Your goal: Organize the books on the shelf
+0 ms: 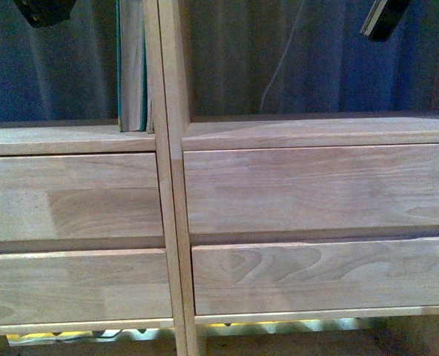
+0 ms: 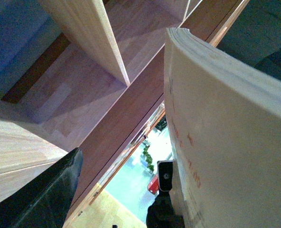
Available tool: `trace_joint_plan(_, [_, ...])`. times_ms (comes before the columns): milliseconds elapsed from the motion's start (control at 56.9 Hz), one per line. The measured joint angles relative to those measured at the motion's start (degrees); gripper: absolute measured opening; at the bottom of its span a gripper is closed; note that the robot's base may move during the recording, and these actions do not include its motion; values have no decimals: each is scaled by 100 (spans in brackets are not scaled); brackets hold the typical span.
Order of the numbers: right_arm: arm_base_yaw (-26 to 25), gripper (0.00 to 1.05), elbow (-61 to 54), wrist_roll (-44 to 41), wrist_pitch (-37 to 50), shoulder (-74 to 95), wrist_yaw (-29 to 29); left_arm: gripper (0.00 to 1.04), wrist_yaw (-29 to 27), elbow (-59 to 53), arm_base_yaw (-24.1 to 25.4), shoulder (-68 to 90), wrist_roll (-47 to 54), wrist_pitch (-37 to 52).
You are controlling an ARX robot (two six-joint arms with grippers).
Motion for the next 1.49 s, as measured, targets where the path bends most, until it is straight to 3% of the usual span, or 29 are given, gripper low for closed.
trace_joint_plan(70, [37, 7, -50, -120, -109, -57, -42, 93, -15, 7, -39, 15, -4, 0])
trace_joint_plan(562, [59, 7, -136, -612, -424, -114, 107, 17, -326, 431, -459, 396, -240, 2])
trace_joint_plan(667, [24, 9, -138, -710, -472, -164, 149, 17, -334, 638, -566, 533, -240, 4])
trace_joint_plan(826, [-15, 44, -138, -828, -809, -275, 155, 17, -363, 765, -647, 643, -295, 4])
trace_joint_plan(1054, [-254, 76, -125, -835, -824, -308, 184, 17, -354, 765, -634, 643, -291, 4])
trace_joint_plan(1194, [-761, 98, -127, -807, -761, -413, 111, 17, -407, 778, -542, 629, -317, 0])
trace_joint_plan(1352, [-1449, 98, -236, -761, -684, -520, -87, 17, -1102, 1226, 470, 203, -37, -848])
trace_joint_plan(1493, [-2168, 98, -389, -949, -901, -608, -162, 17, -1460, 1228, 1211, -570, 1239, -2273])
